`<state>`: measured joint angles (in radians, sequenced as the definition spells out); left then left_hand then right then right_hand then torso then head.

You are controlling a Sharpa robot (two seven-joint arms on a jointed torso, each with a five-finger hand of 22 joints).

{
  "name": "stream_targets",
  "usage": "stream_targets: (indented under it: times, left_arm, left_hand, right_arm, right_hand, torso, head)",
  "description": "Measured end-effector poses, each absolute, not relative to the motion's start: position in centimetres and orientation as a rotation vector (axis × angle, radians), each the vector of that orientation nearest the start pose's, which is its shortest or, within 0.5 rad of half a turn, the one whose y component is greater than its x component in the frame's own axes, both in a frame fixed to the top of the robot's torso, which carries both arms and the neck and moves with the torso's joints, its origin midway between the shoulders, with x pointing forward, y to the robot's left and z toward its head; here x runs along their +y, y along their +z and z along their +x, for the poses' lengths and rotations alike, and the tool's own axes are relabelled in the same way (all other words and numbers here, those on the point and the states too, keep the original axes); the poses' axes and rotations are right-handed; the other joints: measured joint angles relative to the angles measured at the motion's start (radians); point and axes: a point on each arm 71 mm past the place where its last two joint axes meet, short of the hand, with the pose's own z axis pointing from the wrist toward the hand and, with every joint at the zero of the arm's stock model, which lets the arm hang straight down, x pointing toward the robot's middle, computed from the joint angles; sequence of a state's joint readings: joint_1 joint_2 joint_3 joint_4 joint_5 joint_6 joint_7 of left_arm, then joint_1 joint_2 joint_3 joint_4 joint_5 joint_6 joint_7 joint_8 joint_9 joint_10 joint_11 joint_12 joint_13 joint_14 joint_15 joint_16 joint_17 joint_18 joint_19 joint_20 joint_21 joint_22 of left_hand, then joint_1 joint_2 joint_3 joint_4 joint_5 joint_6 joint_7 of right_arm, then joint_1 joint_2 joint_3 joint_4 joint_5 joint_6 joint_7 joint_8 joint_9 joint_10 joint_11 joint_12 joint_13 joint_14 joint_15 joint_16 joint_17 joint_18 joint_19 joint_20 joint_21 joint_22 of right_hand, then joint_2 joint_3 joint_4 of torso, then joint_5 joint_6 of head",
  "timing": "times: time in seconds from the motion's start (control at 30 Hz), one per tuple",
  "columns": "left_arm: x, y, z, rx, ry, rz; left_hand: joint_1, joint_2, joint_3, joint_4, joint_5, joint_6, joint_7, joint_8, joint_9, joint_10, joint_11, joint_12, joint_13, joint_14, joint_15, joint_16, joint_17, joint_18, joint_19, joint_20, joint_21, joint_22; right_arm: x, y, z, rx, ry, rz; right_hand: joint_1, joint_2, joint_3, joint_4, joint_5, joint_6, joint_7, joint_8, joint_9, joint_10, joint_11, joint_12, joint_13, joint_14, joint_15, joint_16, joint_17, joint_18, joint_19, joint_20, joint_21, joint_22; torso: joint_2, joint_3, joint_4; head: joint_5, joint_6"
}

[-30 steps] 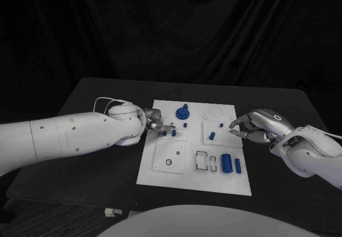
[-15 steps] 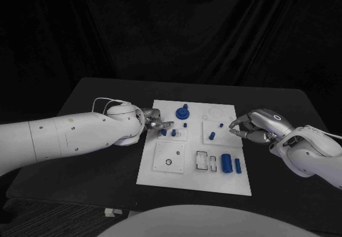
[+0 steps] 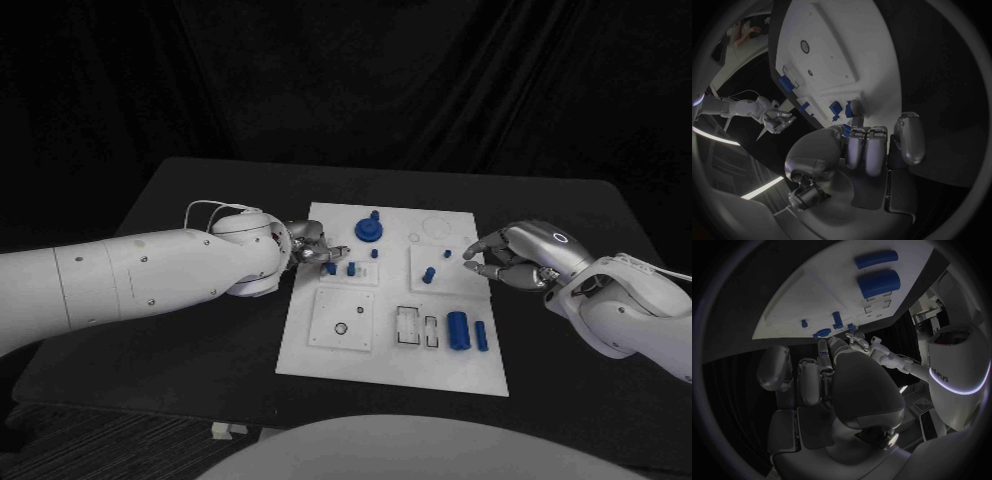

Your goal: Assemble the parts on the task board

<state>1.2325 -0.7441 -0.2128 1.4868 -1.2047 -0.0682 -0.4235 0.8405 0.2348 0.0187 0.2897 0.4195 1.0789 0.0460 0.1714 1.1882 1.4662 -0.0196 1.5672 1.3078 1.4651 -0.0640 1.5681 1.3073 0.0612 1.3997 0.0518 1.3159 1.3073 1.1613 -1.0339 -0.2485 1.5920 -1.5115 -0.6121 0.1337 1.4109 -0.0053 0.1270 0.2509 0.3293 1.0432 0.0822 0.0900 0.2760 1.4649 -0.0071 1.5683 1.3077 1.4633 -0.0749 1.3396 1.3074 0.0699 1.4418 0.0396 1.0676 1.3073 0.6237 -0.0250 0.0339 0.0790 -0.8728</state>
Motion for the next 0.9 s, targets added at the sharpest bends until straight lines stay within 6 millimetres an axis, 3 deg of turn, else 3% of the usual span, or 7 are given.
stream_targets:
  times: [0.3,0.57,0.63,0.83,0.9]
  left_arm:
    - [18.11,-25.92,46.66,2.199,-0.428,-0.024]
    - [18.13,-25.97,46.58,2.202,-0.430,-0.027]
    - [18.13,-25.97,46.57,2.201,-0.430,-0.027]
    - [18.38,-25.98,46.49,2.198,-0.429,-0.036]
    - [18.77,-25.94,46.45,2.193,-0.425,-0.046]
  left_hand:
    - [0.062,-0.017,0.039,-0.006,0.049,0.007,-0.007,0.000,0.003,0.000,0.000,0.000,0.000,0.000,0.000,0.000,0.000,0.000,0.000,0.000,0.000,0.000]
    - [0.072,-0.017,0.050,0.000,0.049,0.012,-0.012,0.011,0.009,0.000,0.000,0.000,0.000,0.000,0.000,0.000,0.000,0.000,0.000,0.000,0.000,0.000]
    - [0.072,-0.017,0.052,-0.002,0.049,0.012,-0.012,0.011,0.009,0.000,0.000,0.000,0.000,0.000,0.000,0.000,0.000,0.000,0.000,0.000,0.000,0.000]
    - [0.095,-0.040,0.057,0.001,0.047,0.012,-0.012,0.024,0.026,0.000,0.000,0.000,0.000,0.000,0.000,0.000,0.001,0.000,0.000,0.000,0.000,0.000]
    - [0.106,-0.064,0.057,0.001,0.002,0.006,-0.017,0.039,0.049,-0.003,-0.003,0.000,0.000,0.000,0.000,0.000,0.001,0.000,0.002,-0.002,0.003,0.000]
  right_arm:
    - [-26.63,-24.33,41.94,1.552,0.690,-0.270]
    - [-26.66,-24.33,41.94,1.553,0.688,-0.269]
    - [-26.67,-24.33,41.94,1.553,0.688,-0.269]
    - [-26.76,-24.32,41.92,1.553,0.686,-0.267]
    - [-26.85,-24.30,41.89,1.553,0.684,-0.266]
  right_hand:
    - [0.000,0.000,0.000,0.000,0.004,0.000,0.000,0.000,0.000,0.000,0.000,0.000,0.000,0.000,0.000,-0.004,0.000,0.000,0.000,0.000,0.000,0.001]
    - [0.004,0.004,0.000,0.000,0.007,0.000,0.000,0.000,0.000,0.000,0.000,0.000,0.001,0.000,0.000,-0.004,0.000,0.000,0.000,0.000,-0.003,0.001]
    - [0.004,0.004,0.000,0.000,0.007,0.000,0.000,0.000,0.000,0.000,0.000,0.000,0.001,0.000,0.000,-0.004,0.000,0.010,0.000,0.000,-0.005,0.001]
    - [0.004,0.004,0.000,0.000,0.007,0.000,0.000,0.000,0.000,0.000,0.000,0.000,0.001,0.000,0.000,-0.008,0.000,0.010,0.000,0.000,-0.005,0.001]
    - [0.004,0.004,0.003,0.003,0.007,0.000,0.000,0.000,0.000,0.000,0.000,0.000,0.001,0.000,0.000,-0.008,0.000,0.009,0.000,0.000,-0.005,0.001]
  torso:
    - [0.000,0.0000,0.0003]
    - [0.000,-0.0001,0.0003]
    - [0.000,-0.0002,0.0002]
    - [0.000,-0.0004,-0.0003]
    - [0.000,-0.0004,-0.0005]
  head:
    - [0.001,0.000]
    - [0.000,0.000]
    - [0.000,0.000]
    - [0.001,0.000]
    - [0.001,0.000]
